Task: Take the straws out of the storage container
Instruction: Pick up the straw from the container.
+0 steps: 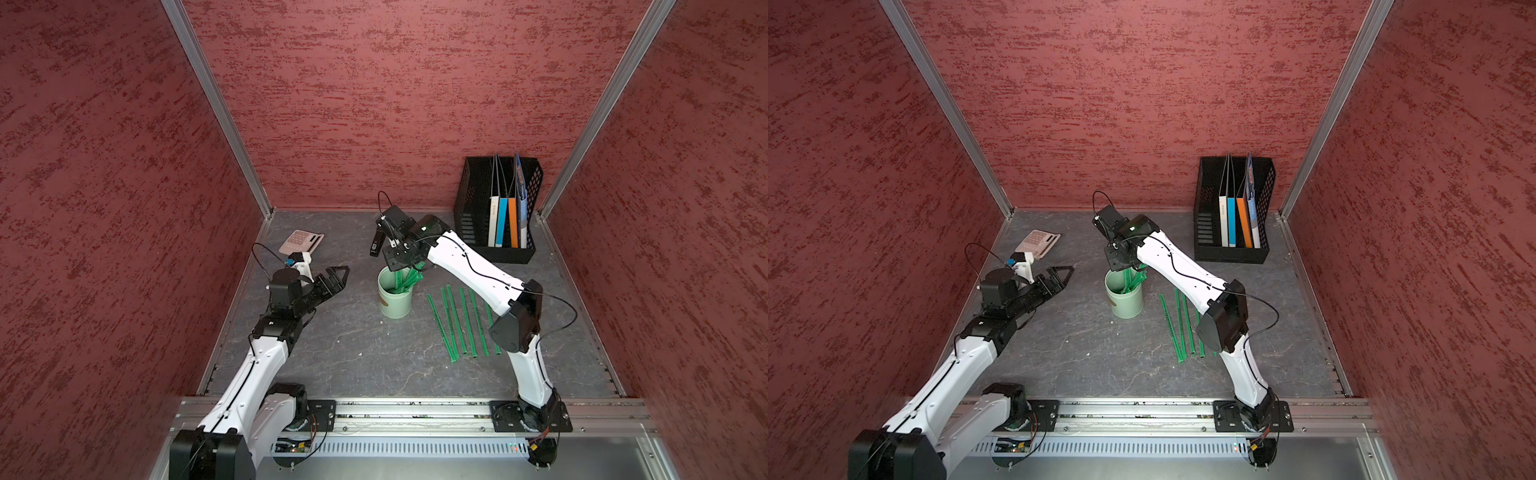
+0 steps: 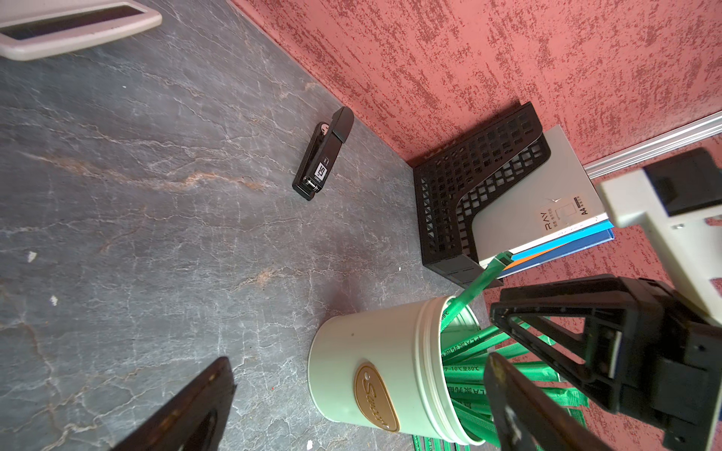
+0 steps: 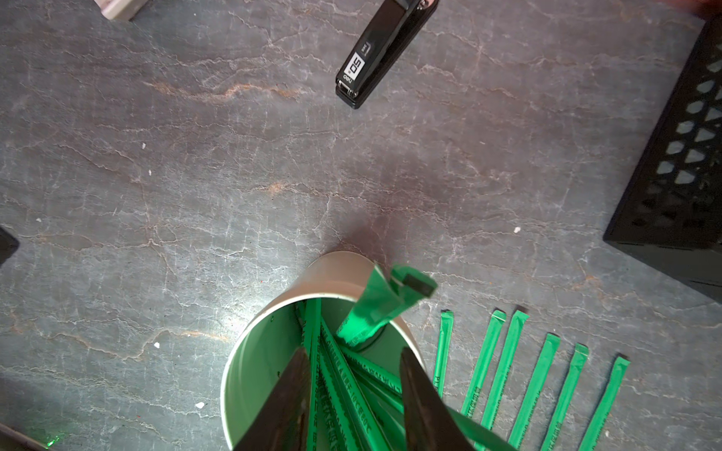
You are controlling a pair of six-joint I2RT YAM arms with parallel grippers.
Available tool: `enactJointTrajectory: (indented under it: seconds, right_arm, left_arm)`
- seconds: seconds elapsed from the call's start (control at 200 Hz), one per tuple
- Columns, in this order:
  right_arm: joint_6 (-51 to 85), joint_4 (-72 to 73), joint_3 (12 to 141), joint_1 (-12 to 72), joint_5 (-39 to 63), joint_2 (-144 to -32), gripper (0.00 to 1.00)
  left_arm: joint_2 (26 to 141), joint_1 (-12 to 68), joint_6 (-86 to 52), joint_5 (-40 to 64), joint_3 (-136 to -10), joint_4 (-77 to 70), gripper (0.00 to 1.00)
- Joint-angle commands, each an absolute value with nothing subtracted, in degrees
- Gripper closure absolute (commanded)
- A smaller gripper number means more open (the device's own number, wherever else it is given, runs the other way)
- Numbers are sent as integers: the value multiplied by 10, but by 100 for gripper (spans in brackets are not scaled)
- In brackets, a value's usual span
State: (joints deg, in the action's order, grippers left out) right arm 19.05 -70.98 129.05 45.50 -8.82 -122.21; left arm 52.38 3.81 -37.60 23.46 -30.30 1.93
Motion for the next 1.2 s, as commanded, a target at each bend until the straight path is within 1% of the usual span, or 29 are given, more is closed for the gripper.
enactJointTrajectory:
  seconds: [0.0, 0.496, 0.796, 1.197]
  right_arm:
    - [189, -702, 1309, 449, -69, -1234, 65]
    - [187, -692, 1317, 439, -45, -1249, 65]
    - [186, -705, 1347, 437, -35, -1270, 65]
    - [185, -700, 1347, 436, -21, -1267, 66]
  left_arm:
    - [514, 35, -361, 229, -298, 25, 0]
    - [517, 33, -359, 229, -299, 27, 0]
    - [515, 30, -357, 229, -298, 30, 0]
    - [514, 28, -357, 229, -296, 29, 0]
